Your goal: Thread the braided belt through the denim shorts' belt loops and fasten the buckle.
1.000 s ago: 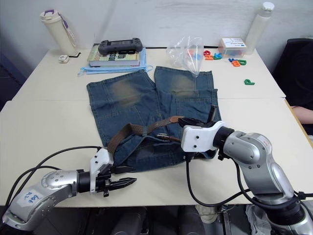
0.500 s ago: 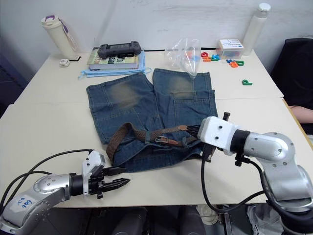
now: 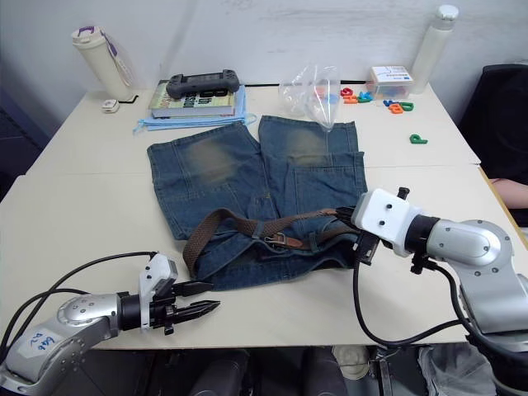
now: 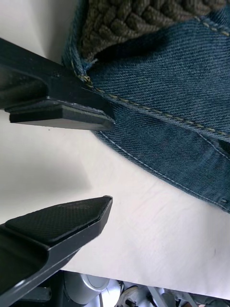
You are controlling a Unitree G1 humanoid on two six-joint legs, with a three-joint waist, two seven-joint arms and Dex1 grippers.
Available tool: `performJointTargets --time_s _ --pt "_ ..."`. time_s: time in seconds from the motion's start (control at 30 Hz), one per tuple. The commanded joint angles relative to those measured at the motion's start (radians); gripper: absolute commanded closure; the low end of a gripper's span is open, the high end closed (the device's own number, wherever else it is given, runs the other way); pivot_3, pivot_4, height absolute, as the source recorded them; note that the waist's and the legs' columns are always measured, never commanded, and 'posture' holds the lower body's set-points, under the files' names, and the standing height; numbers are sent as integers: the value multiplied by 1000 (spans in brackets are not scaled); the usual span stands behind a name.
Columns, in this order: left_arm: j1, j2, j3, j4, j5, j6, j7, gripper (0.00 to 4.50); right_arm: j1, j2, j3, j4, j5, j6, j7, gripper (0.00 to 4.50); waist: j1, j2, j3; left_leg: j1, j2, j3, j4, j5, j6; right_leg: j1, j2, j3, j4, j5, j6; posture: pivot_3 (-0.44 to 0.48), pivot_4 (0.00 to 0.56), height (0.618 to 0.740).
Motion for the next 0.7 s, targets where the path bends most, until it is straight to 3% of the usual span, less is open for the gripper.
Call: performJointTargets --time_s 0.03,0.7 --pt "55 19 -2 171 97 83 57 1998 8 -29 -53 27 -24 -47 -24 4500 1 0 0 0 0 0 0 0 0 0 0 0 0 0 0 0 150 667" --pt "87 11 -5 182 105 51 49 1998 -3 -99 -106 191 66 -52 12 4500 -1 5 -3 0 0 0 -1 0 0 0 0 0 0 -1 -2 0 150 667"
